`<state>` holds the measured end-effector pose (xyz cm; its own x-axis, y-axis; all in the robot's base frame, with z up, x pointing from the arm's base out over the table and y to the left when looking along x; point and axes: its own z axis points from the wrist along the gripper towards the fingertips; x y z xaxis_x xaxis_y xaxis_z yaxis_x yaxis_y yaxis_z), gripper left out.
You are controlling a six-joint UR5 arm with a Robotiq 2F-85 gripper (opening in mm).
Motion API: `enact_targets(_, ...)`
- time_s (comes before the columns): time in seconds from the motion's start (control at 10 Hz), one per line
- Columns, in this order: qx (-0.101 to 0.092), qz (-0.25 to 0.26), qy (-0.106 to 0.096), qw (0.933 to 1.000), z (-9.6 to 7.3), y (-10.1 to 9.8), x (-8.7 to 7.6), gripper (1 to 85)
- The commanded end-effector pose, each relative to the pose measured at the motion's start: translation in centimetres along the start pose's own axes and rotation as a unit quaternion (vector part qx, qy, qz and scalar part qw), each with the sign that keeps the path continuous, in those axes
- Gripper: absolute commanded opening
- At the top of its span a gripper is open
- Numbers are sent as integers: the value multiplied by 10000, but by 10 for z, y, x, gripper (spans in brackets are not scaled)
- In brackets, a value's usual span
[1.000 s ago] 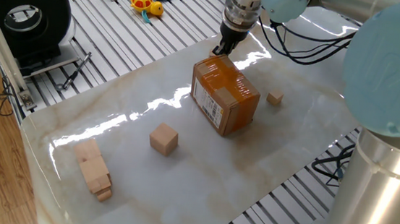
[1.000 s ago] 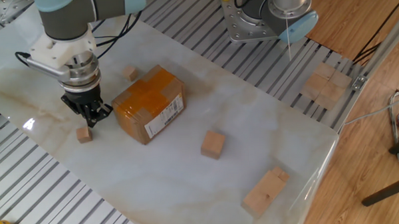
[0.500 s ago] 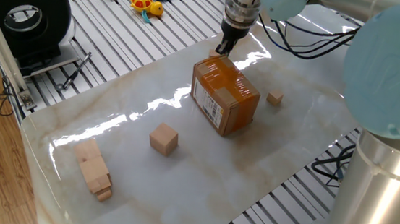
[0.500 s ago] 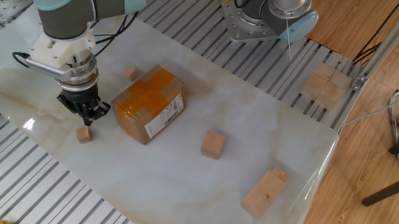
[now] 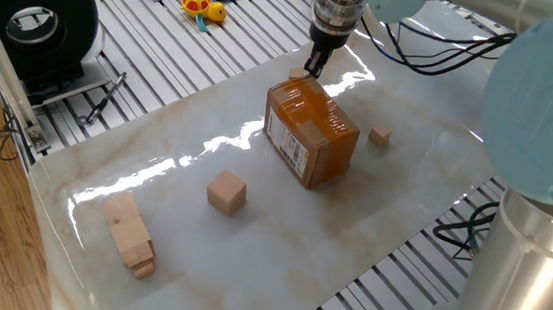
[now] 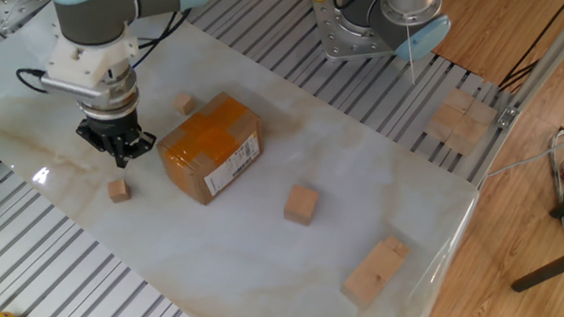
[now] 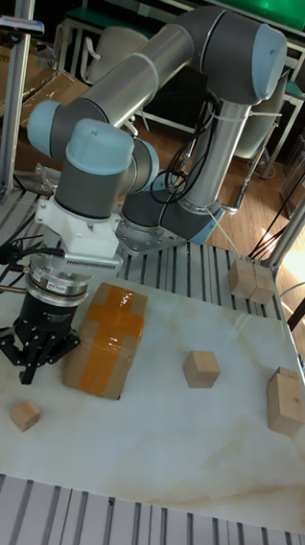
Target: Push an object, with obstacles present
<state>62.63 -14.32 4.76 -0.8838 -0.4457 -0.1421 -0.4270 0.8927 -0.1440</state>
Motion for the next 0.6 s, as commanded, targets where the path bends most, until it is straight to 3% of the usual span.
enact_targets(0.0, -103, -13, -170, 9998, -8, 3, -3, 13)
enact_targets(0.2, -600, 389, -163, 9973, -10, 29, -4, 13)
enact_targets(0.5, -595, 377, -136, 9974, -10, 28, -2, 13)
